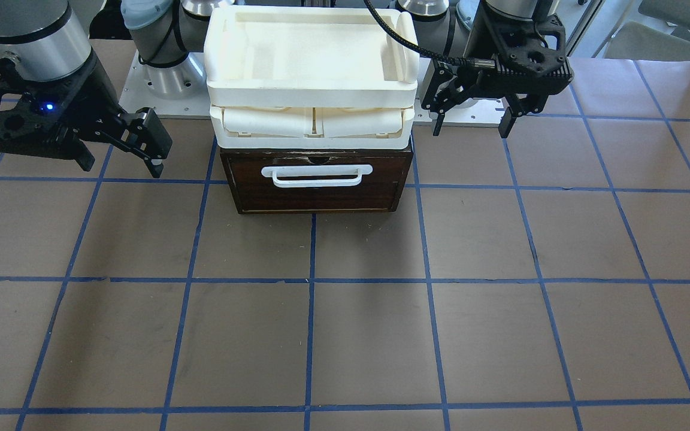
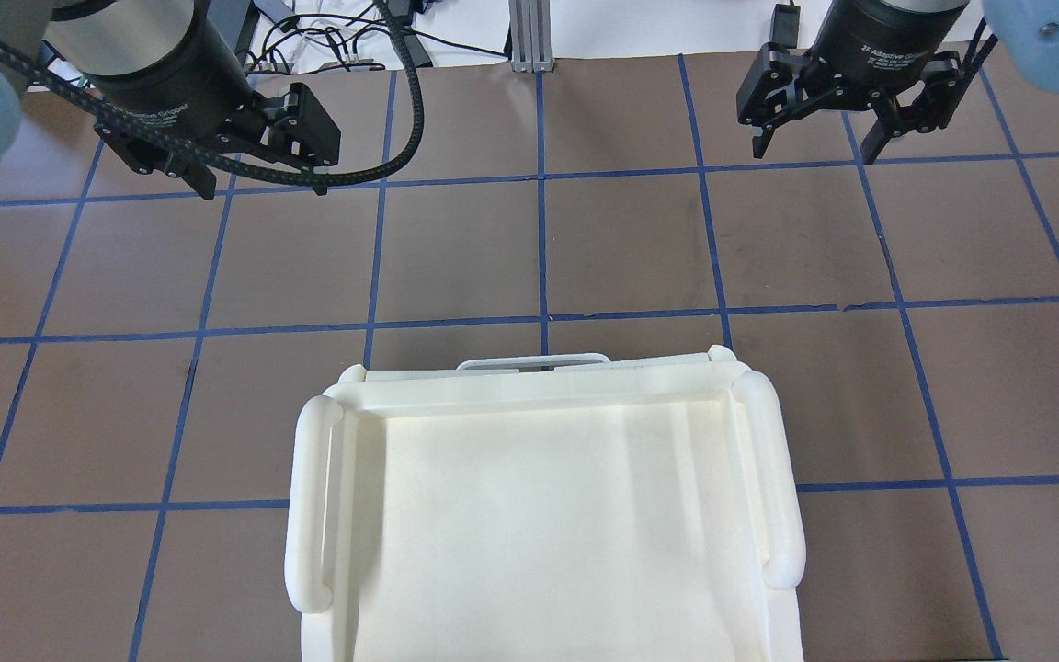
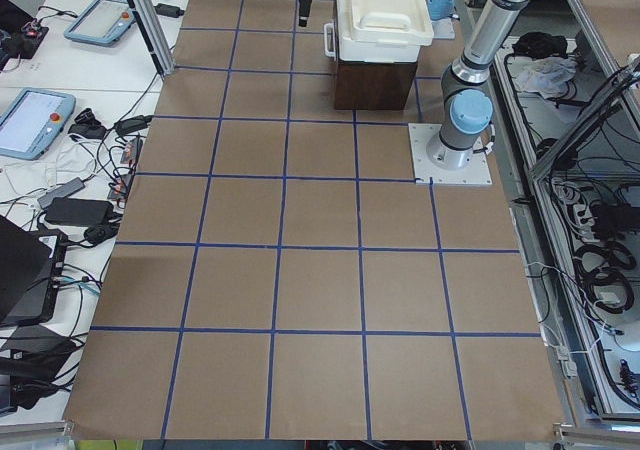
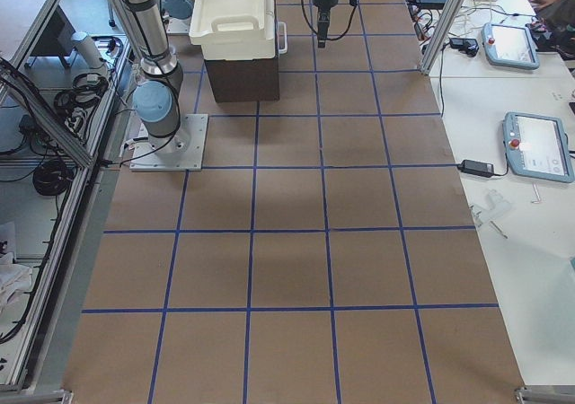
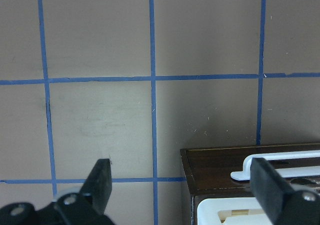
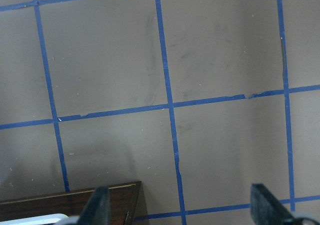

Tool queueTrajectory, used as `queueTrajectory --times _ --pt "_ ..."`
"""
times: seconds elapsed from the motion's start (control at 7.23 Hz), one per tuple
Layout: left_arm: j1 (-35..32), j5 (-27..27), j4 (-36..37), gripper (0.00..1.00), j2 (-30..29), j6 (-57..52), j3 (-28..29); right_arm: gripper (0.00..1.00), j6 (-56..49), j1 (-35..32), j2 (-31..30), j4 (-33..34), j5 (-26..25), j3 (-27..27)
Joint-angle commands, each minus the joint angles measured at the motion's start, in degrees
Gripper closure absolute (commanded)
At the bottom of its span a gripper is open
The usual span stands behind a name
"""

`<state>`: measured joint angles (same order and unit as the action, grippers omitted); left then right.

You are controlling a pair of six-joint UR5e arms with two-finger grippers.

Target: Put scissors in drawer and close it

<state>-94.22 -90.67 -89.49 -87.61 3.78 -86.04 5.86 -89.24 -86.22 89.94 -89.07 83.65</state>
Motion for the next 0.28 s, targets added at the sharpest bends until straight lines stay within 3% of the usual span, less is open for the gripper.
queueTrajectory --times 0.0,0.14 --pt "0.0 0.0 -0.1 0.0 0.2 0.0 0.0 0.0 0.1 0.0 0.0 -0.2 0.0 0.0" --pt "0.0 0.0 -0.1 0.0 0.2 0.0 0.0 0.0 0.1 -0.1 -0.1 0.1 0.3 0.0"
